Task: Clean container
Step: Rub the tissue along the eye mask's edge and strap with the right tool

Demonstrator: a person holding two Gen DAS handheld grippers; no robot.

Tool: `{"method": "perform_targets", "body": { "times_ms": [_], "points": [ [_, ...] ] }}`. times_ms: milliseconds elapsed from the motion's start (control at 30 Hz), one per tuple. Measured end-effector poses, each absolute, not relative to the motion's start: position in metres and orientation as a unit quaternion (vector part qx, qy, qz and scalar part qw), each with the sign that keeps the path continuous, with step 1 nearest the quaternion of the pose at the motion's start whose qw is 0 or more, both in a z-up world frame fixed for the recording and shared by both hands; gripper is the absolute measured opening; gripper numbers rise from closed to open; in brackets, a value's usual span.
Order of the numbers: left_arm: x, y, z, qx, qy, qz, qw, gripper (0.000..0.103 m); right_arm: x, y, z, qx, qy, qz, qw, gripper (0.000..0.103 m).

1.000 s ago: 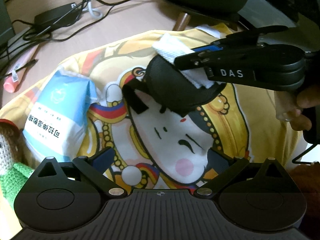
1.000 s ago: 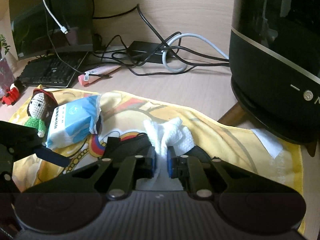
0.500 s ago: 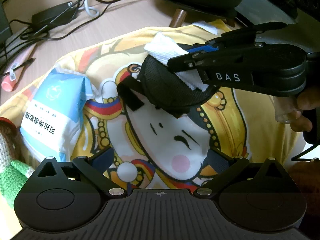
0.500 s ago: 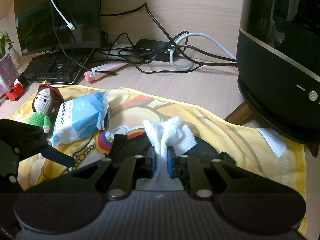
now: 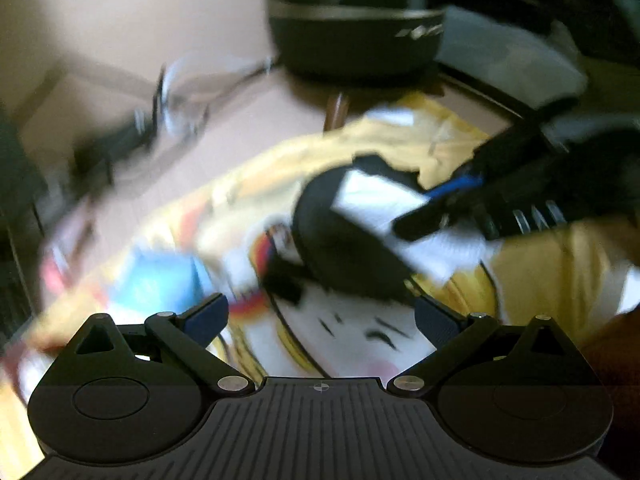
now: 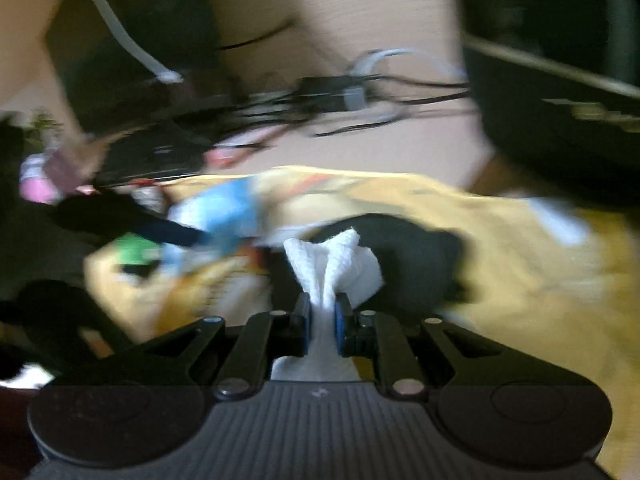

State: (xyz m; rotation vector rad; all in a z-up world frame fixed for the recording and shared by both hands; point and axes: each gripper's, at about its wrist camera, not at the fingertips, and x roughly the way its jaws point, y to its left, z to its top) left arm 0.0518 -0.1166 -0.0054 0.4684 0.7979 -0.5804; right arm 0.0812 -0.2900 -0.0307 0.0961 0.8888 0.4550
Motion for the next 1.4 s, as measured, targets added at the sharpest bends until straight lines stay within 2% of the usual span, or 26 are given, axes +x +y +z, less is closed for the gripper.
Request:
{"method": "perform_targets", "body": {
  "times_ms": [133, 400, 500, 567, 600, 633, 833, 900, 1000, 1100, 1200, 1400],
  "points": [
    [0.042, -0.136, -0.005, 0.283, 0.322, -0.305, 0.85, 0.102, 0.091, -0.324, -0.031, 0.08, 0.431, 0.163, 0.884, 0.014],
    [0.046, -0.181, -0.045, 0.379, 0.327, -0.334, 0.798, 0.102, 0.087, -0.34, -0.025, 0.099, 0.413, 0.142, 0.894, 0.013],
    [0.065, -0.175, -0.048, 0.332, 0.356, -0.327, 0.81, 0.101, 0.086, -0.342, -0.026, 0.102, 0.415, 0.141, 0.893, 0.013],
    [0.077, -0.167, -0.048, 0.29, 0.382, -0.327, 0.814, 0.083, 0.086, -0.344, -0.028, 0.104, 0.418, 0.139, 0.891, 0.013],
    [0.083, -0.162, -0.047, 0.264, 0.398, -0.328, 0.815, 0.07, 0.087, -0.345, -0.029, 0.106, 0.421, 0.138, 0.89, 0.014],
    [0.089, -0.157, -0.046, 0.238, 0.414, -0.325, 0.816, 0.062, 0.088, -0.345, -0.03, 0.108, 0.422, 0.137, 0.89, 0.014],
    [0.12, -0.11, -0.034, 0.012, 0.493, -0.322, 0.808, 0.059, 0.093, -0.339, -0.022, 0.129, 0.408, 0.162, 0.889, 0.014],
    [0.121, -0.101, -0.033, -0.025, 0.503, -0.318, 0.803, 0.058, 0.094, -0.333, -0.014, 0.147, 0.394, 0.185, 0.888, 0.014],
    [0.119, -0.095, -0.036, -0.038, 0.507, -0.307, 0.805, 0.062, 0.095, -0.314, -0.006, 0.172, 0.39, 0.26, 0.866, 0.014],
    [0.122, -0.092, -0.04, -0.043, 0.513, -0.292, 0.806, 0.06, 0.094, -0.29, -0.013, 0.153, 0.409, 0.305, 0.846, 0.014],
    [0.123, -0.086, -0.04, -0.057, 0.517, -0.289, 0.804, 0.06, 0.099, -0.285, -0.013, 0.136, 0.402, 0.294, 0.856, 0.014],
    [0.126, -0.084, -0.042, -0.068, 0.519, -0.291, 0.801, 0.062, 0.136, -0.312, -0.025, 0.192, 0.405, 0.237, 0.862, 0.014]
  ]
}}
